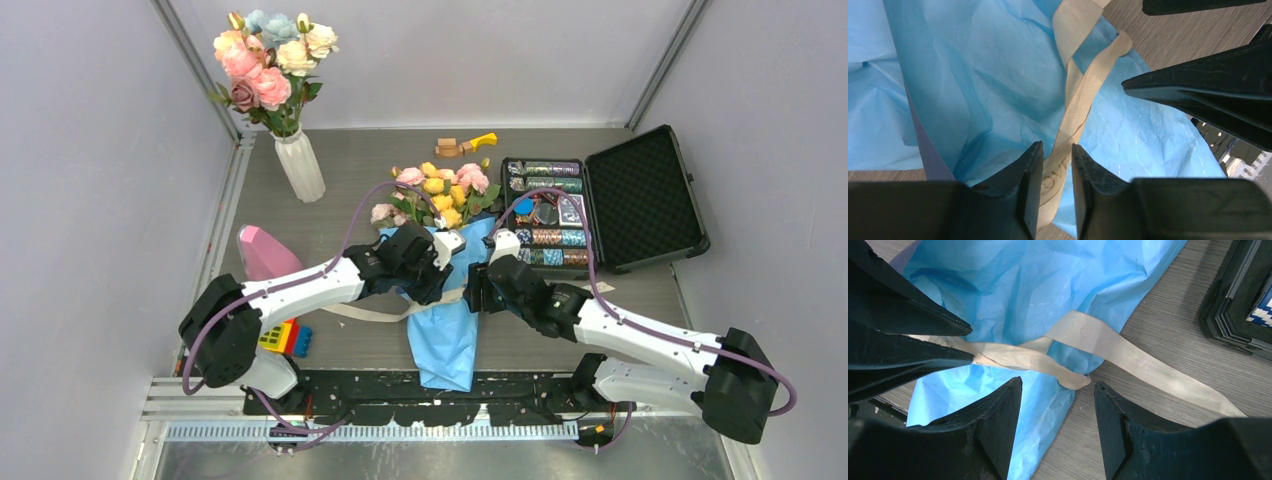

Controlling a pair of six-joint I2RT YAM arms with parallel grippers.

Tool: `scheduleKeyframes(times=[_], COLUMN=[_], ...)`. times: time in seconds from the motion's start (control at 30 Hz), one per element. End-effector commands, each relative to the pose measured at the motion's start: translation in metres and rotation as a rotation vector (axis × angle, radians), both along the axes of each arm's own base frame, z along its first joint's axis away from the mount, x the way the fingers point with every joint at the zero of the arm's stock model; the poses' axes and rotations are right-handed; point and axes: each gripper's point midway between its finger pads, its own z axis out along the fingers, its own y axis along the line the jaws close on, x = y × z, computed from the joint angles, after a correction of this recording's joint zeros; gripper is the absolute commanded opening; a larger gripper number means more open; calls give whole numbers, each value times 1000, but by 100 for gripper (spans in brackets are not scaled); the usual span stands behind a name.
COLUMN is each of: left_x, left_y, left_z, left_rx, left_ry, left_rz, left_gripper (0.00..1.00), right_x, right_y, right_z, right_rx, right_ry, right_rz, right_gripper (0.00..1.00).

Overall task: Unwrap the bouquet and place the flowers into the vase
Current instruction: Untie the ribbon from the wrapping paper.

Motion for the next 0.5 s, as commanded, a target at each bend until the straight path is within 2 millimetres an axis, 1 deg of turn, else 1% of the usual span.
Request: scheduleKeyframes(times=[0.0, 0.1, 0.17, 0.33, 0.4, 0.47], left_x=[5, 5, 5, 4, 3, 2], left_y=[-8, -8, -7, -8, -8, -7], left_z=[18, 13, 10, 9, 9, 7], left_rx=[-57, -47, -39, -39, -41, -39], left_ry=[-47, -43, -37, -29, -26, -22], left_rz=[2, 3, 3, 3, 2, 0], left_gripper=[33, 39, 39, 37, 37, 38], right_x=[13, 15, 18, 22, 24, 26], right_y=[15, 17, 17, 19, 21, 21], right_z=[24, 23, 20, 11, 9, 8], right_rx=[69, 66, 56, 19, 14, 9], right_ry=[-62, -66, -69, -61, -59, -62], right_rz=[-3, -5, -10, -11, -10, -15], right_gripper=[61, 61, 62, 62, 62, 60])
